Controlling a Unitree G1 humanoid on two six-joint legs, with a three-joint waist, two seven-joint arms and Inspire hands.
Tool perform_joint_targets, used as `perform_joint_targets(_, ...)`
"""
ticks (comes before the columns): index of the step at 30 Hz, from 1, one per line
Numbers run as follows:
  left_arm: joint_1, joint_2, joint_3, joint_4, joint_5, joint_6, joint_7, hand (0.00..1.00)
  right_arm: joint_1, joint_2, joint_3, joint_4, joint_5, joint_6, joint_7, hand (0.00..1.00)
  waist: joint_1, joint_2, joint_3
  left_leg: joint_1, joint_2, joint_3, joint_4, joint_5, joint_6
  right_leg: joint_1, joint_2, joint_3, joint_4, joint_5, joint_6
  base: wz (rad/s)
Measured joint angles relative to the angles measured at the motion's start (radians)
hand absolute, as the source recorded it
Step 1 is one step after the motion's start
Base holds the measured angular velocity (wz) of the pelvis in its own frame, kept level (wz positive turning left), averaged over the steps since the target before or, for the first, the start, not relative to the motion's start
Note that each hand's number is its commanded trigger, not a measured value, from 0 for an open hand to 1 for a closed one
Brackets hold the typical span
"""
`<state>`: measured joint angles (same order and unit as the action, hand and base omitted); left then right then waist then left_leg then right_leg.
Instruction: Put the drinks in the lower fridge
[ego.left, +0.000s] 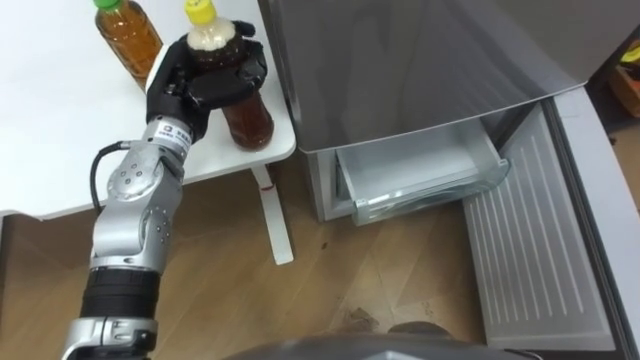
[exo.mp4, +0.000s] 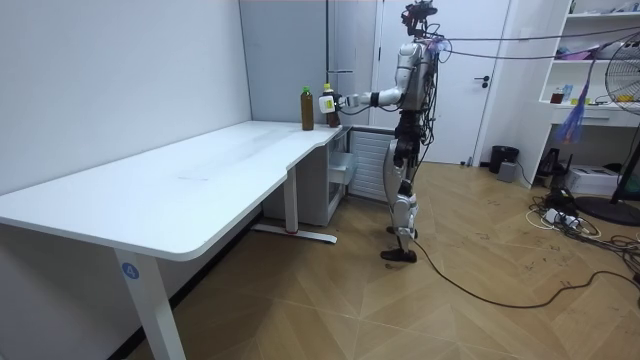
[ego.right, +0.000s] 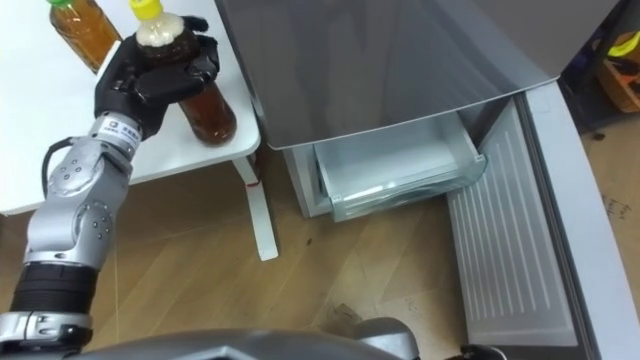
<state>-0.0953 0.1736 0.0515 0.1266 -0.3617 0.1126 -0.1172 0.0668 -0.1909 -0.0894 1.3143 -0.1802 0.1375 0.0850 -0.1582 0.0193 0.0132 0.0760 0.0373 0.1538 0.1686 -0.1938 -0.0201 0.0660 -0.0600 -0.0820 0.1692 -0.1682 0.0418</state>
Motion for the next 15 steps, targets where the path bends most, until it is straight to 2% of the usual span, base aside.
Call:
perform_joint_targets(3,0.0,0.0,-0.001,0.0,0.0,0.0,0.002,1.0,-0.001,0.0,0.026,0.004,-0.017,0.017,0.001,0.0,0.0,0.0,-0.0003,0.0,0.0,0.0,0.0,0.0,0.0,0.0,0.0,0.0,0.0,0.0,0.0,0.0)
perform_joint_targets(13,0.0,0.0,-0.003,0.0,0.0,0.0,0.008,1.0,-0.007,0.001,0.029,0.008,-0.028,0.017,0.002,0.0,0.0,-0.007,-0.0012,0.001,0.0,0.0,0.001,0.0,0.0,-0.003,0.0,0.0,0.0,0.0,0.0,0.0)
perform_joint_targets(15,0.0,0.0,-0.004,-0.001,0.0,0.0,0.01,1.0,-0.007,0.001,0.029,0.01,-0.029,0.018,0.002,0.0,0.002,-0.009,-0.004,-0.002,0.0,0.0,0.001,0.0,0.0,-0.01,0.0,0.0,0.0,0.0,0.0,0.0)
